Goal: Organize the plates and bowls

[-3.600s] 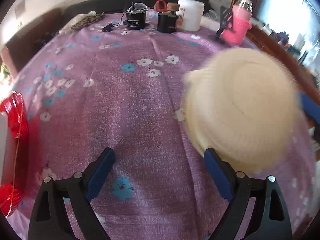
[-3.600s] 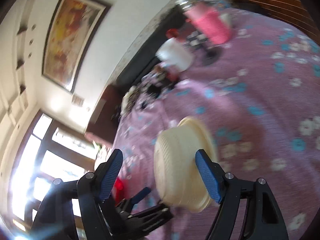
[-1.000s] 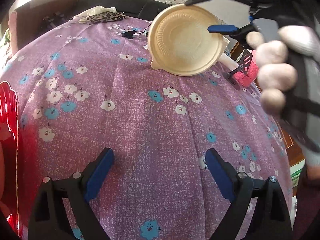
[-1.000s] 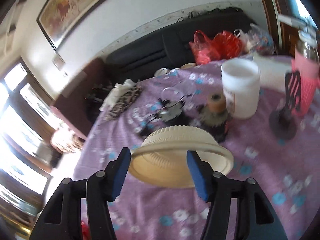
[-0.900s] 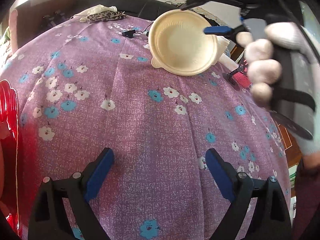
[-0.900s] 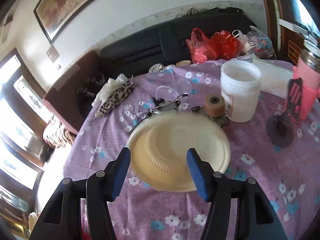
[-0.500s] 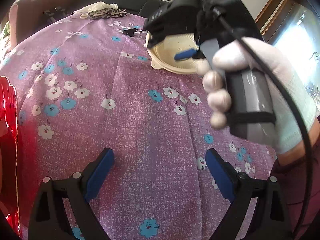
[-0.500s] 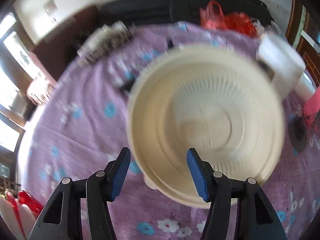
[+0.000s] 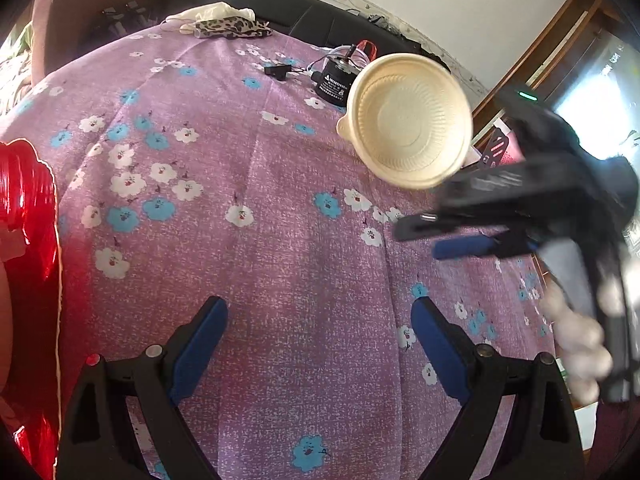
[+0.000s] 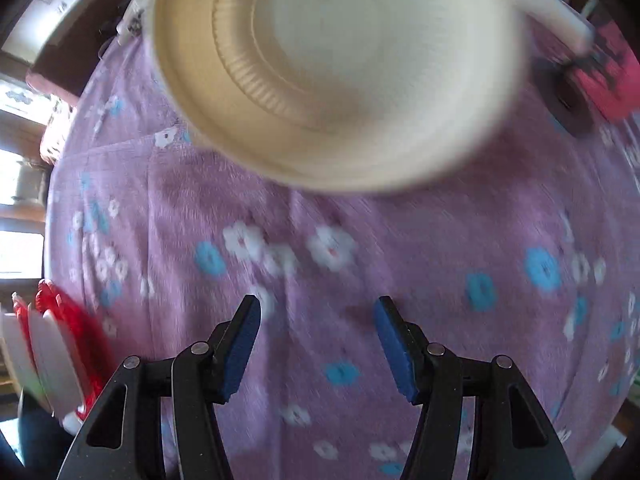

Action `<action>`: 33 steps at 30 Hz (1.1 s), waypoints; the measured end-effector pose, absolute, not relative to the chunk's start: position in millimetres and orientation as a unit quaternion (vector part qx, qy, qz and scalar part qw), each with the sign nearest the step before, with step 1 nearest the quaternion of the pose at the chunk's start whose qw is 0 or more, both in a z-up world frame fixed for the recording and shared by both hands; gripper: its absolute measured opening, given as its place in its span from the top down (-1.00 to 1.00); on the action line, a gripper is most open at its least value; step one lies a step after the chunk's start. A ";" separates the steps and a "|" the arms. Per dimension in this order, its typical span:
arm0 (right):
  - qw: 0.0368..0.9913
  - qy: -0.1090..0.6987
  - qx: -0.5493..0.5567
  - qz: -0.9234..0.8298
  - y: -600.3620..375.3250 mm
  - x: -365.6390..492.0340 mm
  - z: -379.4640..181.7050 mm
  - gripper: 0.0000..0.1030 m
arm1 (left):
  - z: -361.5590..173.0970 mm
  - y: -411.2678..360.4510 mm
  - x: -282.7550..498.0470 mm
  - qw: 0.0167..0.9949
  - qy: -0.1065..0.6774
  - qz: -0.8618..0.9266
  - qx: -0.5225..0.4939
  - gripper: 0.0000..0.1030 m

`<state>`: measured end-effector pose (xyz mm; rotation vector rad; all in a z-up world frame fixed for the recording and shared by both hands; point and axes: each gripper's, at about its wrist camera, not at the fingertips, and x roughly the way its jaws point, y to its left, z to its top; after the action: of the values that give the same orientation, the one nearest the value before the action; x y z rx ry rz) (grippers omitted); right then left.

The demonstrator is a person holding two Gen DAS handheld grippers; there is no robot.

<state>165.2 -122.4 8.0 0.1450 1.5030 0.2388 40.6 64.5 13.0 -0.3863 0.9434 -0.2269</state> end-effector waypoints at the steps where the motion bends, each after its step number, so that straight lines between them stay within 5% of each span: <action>1: 0.730 0.669 0.081 0.117 -132.0 156.0 15.0 -0.23 | 12.8 64.9 41.4 0.867 0.451 -0.108 -0.185 -0.79; 7: 0.838 0.526 0.112 0.098 -177.8 130.2 75.0 -0.23 | 12.3 61.9 40.9 0.865 0.452 -0.110 -0.186 -0.79; 11: 0.881 0.428 0.194 0.049 -206.5 139.4 80.8 -0.48 | 14.2 61.4 38.9 0.868 0.448 -0.109 -0.184 -0.79; 20: 0.870 0.421 0.245 0.073 -154.3 197.4 56.3 -0.47 | 13.5 62.2 40.5 0.864 0.453 -0.112 -0.189 -0.79; 23: 0.873 0.450 0.186 0.029 -136.2 207.2 51.8 0.75 | 12.7 62.9 41.7 0.862 0.455 -0.112 -0.191 -0.79; 33: 0.824 0.512 0.223 0.096 -180.8 123.5 53.3 0.82 | 22.9 72.4 37.9 0.871 0.428 -0.115 -0.212 -0.79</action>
<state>123.5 -180.8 53.3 0.4740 1.0886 0.2040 37.9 72.4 22.9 -0.4423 0.8958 -0.2407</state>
